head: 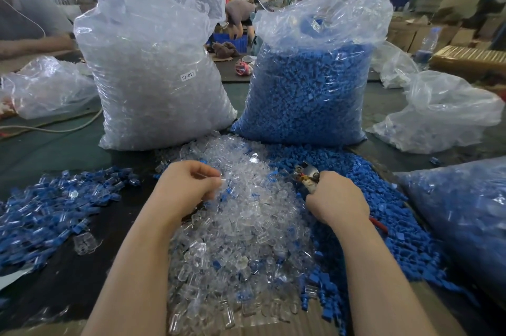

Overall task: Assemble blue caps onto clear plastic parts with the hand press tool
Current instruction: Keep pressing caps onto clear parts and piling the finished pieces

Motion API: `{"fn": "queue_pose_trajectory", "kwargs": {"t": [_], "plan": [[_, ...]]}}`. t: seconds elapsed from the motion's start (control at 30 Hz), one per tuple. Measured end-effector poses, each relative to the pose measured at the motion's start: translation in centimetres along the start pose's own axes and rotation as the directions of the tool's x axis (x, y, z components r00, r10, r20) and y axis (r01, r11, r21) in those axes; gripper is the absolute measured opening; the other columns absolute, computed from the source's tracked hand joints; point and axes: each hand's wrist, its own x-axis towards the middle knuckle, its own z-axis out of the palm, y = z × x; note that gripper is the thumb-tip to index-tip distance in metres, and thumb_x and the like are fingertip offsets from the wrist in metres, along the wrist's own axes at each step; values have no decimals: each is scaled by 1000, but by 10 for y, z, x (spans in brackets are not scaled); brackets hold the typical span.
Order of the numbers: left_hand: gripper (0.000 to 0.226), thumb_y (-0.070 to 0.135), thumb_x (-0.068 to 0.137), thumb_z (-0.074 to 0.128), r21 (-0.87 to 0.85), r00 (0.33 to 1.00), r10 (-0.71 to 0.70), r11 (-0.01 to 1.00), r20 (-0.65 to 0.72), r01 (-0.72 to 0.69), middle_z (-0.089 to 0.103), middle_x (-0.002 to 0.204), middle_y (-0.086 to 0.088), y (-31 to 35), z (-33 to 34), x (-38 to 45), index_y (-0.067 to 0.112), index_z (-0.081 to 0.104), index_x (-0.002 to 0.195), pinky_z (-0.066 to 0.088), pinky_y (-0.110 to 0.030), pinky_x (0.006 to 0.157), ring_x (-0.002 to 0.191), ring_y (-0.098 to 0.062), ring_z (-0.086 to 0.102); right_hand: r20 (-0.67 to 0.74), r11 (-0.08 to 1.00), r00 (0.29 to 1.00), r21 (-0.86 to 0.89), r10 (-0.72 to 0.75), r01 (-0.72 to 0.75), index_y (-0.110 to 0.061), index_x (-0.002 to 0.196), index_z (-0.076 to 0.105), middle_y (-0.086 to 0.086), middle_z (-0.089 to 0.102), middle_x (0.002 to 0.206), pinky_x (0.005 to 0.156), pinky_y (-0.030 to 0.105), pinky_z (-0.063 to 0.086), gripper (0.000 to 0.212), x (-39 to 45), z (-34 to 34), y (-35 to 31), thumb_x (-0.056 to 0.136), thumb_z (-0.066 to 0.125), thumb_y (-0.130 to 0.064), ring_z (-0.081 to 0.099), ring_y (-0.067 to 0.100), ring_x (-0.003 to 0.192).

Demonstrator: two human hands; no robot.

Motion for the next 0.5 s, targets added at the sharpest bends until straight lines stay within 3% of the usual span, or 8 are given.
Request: {"fn": "queue_pose_trajectory", "kwargs": {"t": [0.07,0.13,0.2,0.3,0.5], "plan": [[5,15,83,76,-120,999,14,993,35,-9,72,64,0,1,2,0,17,73,86,48,-18,53,56,-7,64,4,1000,1000,2,11,-12,-20,77,43,2,51,76,50,28,31,17,-1,-1,0,83,59,-19,45,17,62],[9,20,80,79,-216,999,12,976,52,-1,73,67,-1,3,3,0,16,74,85,52,-21,58,63,-11,67,-15,1000,1000,4,14,-14,-20,79,46,1,51,76,49,28,30,15,-1,-3,1,83,60,-20,45,17,61],[24,28,70,84,-295,999,2,955,53,13,73,71,-2,7,5,-1,14,74,86,54,-25,64,66,-12,68,-57,1000,998,13,16,-15,-21,78,46,1,51,74,48,26,27,15,-1,-4,3,83,61,-23,45,16,60],[44,38,53,84,-389,999,9,921,34,5,72,69,0,15,9,-4,11,73,87,51,-17,54,58,-7,65,-121,996,993,86,-14,24,-21,82,51,0,54,75,51,28,31,15,1,-6,3,85,62,-29,48,18,62],[33,31,53,83,-521,999,18,854,44,8,68,60,3,28,27,-12,12,71,76,52,-17,54,53,-4,61,-167,900,974,382,-155,209,-20,81,61,-1,63,76,65,35,47,17,0,-11,-6,83,70,-34,59,22,74]]}}
